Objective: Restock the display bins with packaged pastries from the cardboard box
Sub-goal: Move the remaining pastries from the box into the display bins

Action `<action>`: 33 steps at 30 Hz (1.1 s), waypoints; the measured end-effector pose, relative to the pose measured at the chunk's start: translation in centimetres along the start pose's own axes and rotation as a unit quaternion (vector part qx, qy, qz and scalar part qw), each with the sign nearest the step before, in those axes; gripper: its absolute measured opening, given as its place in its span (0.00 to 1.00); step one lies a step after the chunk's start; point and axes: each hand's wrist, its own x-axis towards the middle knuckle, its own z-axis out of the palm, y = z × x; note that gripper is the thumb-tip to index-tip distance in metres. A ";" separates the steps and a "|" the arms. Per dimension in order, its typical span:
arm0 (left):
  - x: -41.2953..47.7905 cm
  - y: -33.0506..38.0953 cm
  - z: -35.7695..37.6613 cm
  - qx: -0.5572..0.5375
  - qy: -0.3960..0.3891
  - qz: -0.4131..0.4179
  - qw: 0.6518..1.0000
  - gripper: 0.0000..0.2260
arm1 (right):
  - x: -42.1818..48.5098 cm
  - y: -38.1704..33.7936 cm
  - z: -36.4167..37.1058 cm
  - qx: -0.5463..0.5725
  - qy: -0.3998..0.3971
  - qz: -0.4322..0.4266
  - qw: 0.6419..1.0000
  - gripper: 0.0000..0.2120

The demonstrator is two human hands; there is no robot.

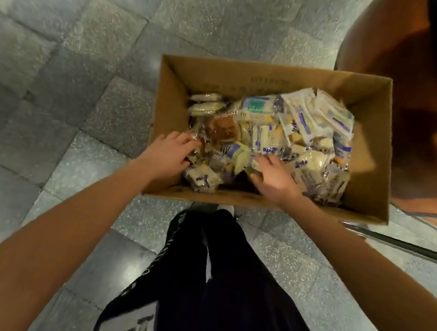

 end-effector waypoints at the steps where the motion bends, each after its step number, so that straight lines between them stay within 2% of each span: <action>1: 0.5 -0.3 0.5 0.002 -0.010 0.003 1.000 0.26 | 0.7 0.4 0.4 0.008 -0.004 -0.006 1.000 0.26; 6: 3.4 -1.8 2.3 0.035 -0.061 0.035 0.997 0.28 | 4.5 1.1 1.1 0.013 0.010 -0.019 1.000 0.23; 11: 6.7 -2.2 5.5 0.107 -0.110 0.112 0.982 0.28 | 7.4 0.9 3.4 0.017 0.000 -0.026 1.000 0.21; 18: 10.4 -2.8 9.6 0.155 -0.161 0.224 0.949 0.40 | 11.5 2.1 5.9 0.006 0.036 -0.071 0.997 0.21; 23: 12.7 -3.1 12.6 0.129 -0.193 0.282 0.931 0.49 | 13.7 3.5 7.2 0.013 0.060 -0.096 0.993 0.21; 28: 14.2 -3.2 13.3 0.094 -0.194 0.291 0.932 0.47 | 16.1 3.3 7.1 0.046 0.129 -0.142 0.980 0.19; 33: 13.4 -3.3 12.0 0.071 -0.183 0.262 0.945 0.43 | 19.0 0.8 5.8 0.021 0.159 -0.165 0.973 0.20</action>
